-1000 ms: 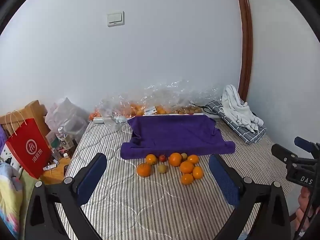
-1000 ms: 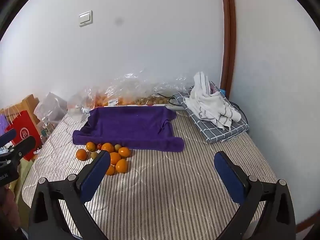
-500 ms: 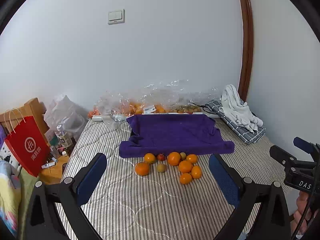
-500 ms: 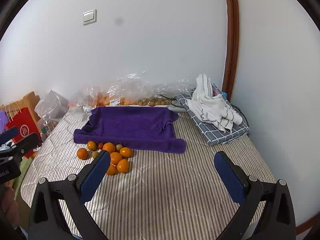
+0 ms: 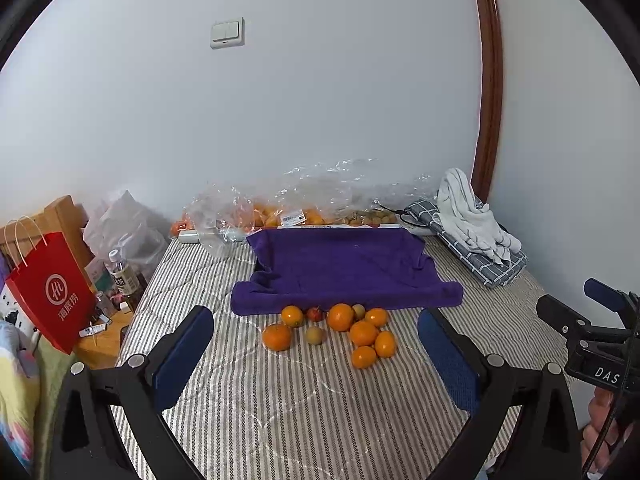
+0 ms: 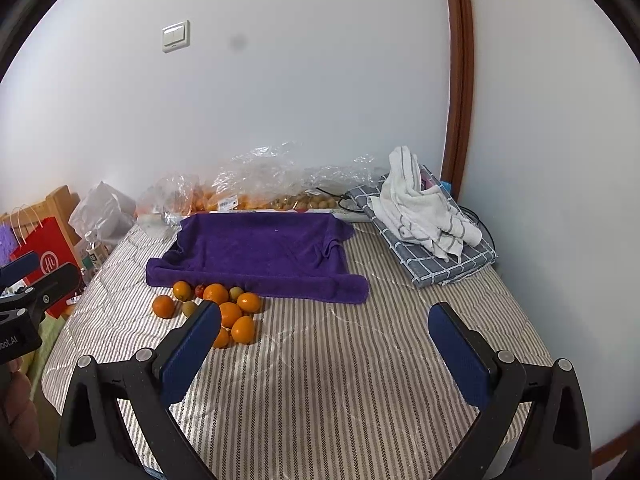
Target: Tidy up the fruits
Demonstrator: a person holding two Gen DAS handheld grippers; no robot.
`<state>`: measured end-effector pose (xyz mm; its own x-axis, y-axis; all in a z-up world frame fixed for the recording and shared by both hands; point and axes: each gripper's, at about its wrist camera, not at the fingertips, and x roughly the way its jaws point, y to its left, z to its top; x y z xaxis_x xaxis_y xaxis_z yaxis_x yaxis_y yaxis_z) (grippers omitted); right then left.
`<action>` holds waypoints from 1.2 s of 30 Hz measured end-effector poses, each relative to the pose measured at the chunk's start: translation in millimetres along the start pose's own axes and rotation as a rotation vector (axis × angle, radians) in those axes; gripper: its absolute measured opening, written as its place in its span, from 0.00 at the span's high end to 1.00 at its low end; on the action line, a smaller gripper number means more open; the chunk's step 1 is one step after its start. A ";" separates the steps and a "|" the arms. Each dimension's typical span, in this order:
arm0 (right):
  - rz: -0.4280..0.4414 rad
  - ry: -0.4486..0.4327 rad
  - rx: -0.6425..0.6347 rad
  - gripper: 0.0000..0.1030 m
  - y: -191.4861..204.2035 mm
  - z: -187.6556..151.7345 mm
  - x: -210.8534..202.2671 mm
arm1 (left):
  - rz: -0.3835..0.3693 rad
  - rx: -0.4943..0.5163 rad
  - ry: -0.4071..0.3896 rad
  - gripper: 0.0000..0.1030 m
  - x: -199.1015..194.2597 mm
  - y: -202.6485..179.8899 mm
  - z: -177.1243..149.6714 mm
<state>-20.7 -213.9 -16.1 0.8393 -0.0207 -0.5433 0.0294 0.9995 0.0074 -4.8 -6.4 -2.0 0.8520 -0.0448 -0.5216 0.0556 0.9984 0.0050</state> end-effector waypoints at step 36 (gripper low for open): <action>0.012 -0.002 -0.022 0.01 13.0 0.7 -4.2 | -0.016 -0.040 -0.010 0.00 -6.1 17.0 -0.9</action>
<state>-23.5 -200.8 -13.2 0.8405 -0.0088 -0.5418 0.0076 1.0000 -0.0044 -9.5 10.8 0.4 0.8563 -0.0610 -0.5129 0.0487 0.9981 -0.0373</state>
